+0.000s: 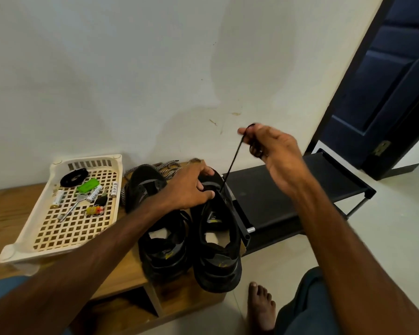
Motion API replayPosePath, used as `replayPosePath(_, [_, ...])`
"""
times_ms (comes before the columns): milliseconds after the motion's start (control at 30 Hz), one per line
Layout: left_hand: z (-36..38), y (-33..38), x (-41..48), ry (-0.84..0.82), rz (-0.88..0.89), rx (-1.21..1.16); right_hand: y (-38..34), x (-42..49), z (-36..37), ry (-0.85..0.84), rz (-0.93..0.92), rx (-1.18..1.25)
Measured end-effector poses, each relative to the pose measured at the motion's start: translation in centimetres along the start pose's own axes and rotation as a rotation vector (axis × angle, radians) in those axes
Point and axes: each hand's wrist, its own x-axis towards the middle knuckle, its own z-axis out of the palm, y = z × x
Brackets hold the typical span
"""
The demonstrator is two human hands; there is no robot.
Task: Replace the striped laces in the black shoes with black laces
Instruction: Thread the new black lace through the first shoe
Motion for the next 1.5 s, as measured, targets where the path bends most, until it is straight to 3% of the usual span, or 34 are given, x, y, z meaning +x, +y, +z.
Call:
replayPosePath(100, [-0.1,0.4,-0.2,0.000,-0.013,-0.001,-0.7,-0.3,-0.3,-0.031,0.016,0.452])
replayPosePath(200, [0.3,0.7,-0.4,-0.008,-0.082,-0.052,-0.6,-0.5,0.0,-0.056,0.036,0.547])
replayPosePath(267, [0.5,0.9,-0.5,-0.005,-0.108,-0.064,-0.6,-0.7,0.1,-0.070,0.031,0.356])
replayPosePath(400, [1.0,0.7,-0.6,0.070,-0.107,-0.030,0.7,-1.0,-0.7,-0.024,-0.089,-0.712])
replayPosePath(433, [1.3,0.6,-0.8,0.093,-0.110,-0.028,1.1,-1.0,-0.9,-0.025,-0.046,-0.855])
replayPosePath(600, [2.4,1.1,-2.1,0.281,-0.076,0.069,1.9,-0.3,-1.8,-0.054,0.157,-0.970])
replayPosePath(700, [2.7,1.9,-3.0,0.264,-0.041,0.154,2.3,-0.3,-1.7,-0.102,0.187,-1.128])
replayPosePath(767, [2.7,2.3,-3.3,0.204,-0.072,0.223,2.2,-0.5,-1.0,0.007,0.083,-1.149])
replayPosePath(867, [2.2,2.5,-3.1,0.192,-0.114,0.256,1.1,-1.0,0.8,0.332,-0.285,-1.020])
replayPosePath(933, [1.9,2.7,-2.9,0.194,-0.140,0.284,0.6,-1.1,1.6,0.378,-0.425,-0.991])
replayPosePath(1000, [1.7,2.7,-2.9,0.199,-0.160,0.330,0.9,-1.0,2.1,0.208,-0.320,-0.952])
replayPosePath(1100, [1.7,2.2,-2.9,0.241,-0.162,0.370,1.6,-1.2,2.9,-0.193,0.039,-0.732])
replayPosePath(1200, [1.6,1.7,-2.7,0.269,-0.149,0.380,2.8,-1.4,3.8,-0.428,0.032,-0.842])
replayPosePath(1267, [1.5,1.6,-2.7,0.265,-0.150,0.361,3.3,-1.3,4.4,-0.434,0.043,-0.951])
replayPosePath(1400, [1.1,1.7,-2.6,0.249,-0.186,0.342,3.4,-0.4,3.6,-0.269,0.114,-1.007])
replayPosePath(1500, [0.8,1.7,-2.5,0.236,-0.219,0.323,3.3,-0.4,2.5,-0.384,0.244,-1.111])
